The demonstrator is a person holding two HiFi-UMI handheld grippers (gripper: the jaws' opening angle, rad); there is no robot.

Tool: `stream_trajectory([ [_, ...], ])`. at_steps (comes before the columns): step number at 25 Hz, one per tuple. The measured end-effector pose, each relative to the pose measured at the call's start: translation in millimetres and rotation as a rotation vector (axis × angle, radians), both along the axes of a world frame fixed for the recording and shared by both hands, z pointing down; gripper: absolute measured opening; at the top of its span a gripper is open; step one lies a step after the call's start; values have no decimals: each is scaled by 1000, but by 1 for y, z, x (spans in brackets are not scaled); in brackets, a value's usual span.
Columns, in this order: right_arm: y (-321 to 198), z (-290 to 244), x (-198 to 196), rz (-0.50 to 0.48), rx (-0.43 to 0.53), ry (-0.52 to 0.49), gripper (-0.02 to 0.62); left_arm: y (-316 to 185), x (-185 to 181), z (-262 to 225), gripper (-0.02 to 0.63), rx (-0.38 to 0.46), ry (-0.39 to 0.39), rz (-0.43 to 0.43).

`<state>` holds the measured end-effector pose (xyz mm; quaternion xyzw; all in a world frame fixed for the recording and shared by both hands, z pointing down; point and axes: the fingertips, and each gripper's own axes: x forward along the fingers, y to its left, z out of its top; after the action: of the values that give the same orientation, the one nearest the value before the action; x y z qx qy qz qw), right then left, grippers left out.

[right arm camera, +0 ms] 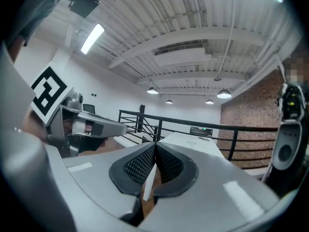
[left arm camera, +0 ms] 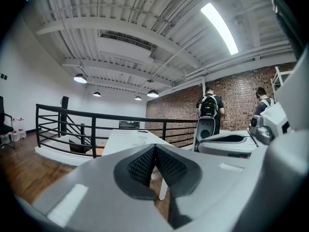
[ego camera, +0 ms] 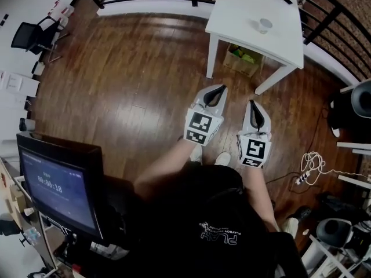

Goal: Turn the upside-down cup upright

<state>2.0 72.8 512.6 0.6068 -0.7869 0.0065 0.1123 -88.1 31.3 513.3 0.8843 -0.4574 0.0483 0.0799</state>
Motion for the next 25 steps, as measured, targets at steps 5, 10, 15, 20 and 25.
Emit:
stream_trajectory([
  [5,-2,-14,0,-18,23,-5,12,-1,6,-18,0,22,-11,-13],
  [10,9,-21,22,6,36,-25,12,16,25,-36,0,63,-6,-7],
  [15,6,-23,36,22,15,-44,12,14,30,-42,0,69,-14,-17],
  [20,-9,-21,44,33,16,-59,12,-3,31,-42,0,92,-2,-34],
  [25,-22,-25,46,28,11,-46,12,-13,33,-45,0,100,-2,-42],
])
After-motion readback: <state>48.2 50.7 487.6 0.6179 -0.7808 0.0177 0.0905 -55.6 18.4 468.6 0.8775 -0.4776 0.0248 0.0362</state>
